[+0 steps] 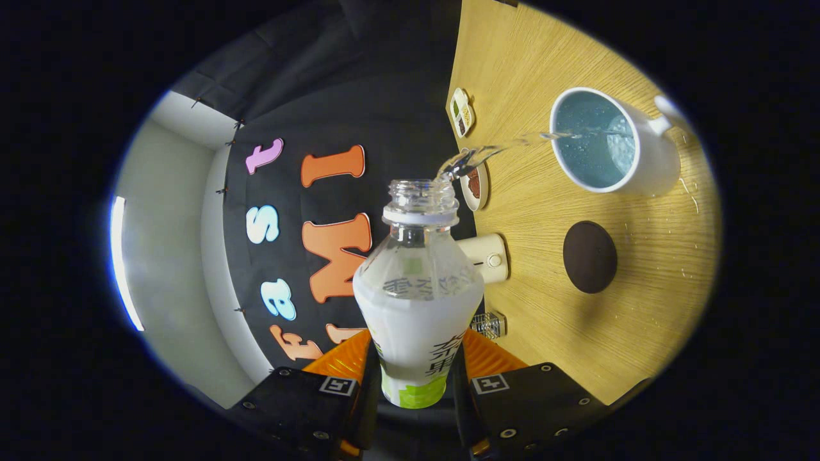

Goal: Take the bottle from table, then pour the juice into the cup, finally place the bottle on the coaster

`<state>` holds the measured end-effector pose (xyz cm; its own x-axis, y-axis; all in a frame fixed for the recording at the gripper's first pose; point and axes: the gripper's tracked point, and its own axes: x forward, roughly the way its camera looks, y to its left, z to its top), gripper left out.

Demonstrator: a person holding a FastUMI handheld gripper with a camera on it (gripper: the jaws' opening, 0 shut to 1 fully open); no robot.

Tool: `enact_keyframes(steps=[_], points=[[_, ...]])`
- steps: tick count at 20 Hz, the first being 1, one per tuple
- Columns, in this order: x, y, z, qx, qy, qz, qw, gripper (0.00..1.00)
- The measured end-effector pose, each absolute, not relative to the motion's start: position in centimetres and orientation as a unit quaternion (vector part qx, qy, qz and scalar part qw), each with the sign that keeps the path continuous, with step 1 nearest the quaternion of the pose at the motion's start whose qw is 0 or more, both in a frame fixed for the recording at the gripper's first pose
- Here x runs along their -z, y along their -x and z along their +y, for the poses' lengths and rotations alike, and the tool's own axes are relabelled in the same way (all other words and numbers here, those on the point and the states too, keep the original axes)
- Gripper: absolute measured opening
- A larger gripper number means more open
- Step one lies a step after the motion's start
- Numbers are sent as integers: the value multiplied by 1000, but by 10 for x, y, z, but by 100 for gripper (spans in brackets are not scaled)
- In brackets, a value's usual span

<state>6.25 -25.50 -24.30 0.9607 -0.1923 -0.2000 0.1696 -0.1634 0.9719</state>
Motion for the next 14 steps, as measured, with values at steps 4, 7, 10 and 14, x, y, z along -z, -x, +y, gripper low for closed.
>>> enact_keyframes(steps=[4, 7, 10, 14], points=[[242, -61, -253, 138, -755, -9, 641, 51], [241, -63, -253, 137, -758, -10, 638, 51], [240, -60, -255, 137, -762, -12, 633, 51], [238, -59, -258, 138, -762, -13, 632, 51]])
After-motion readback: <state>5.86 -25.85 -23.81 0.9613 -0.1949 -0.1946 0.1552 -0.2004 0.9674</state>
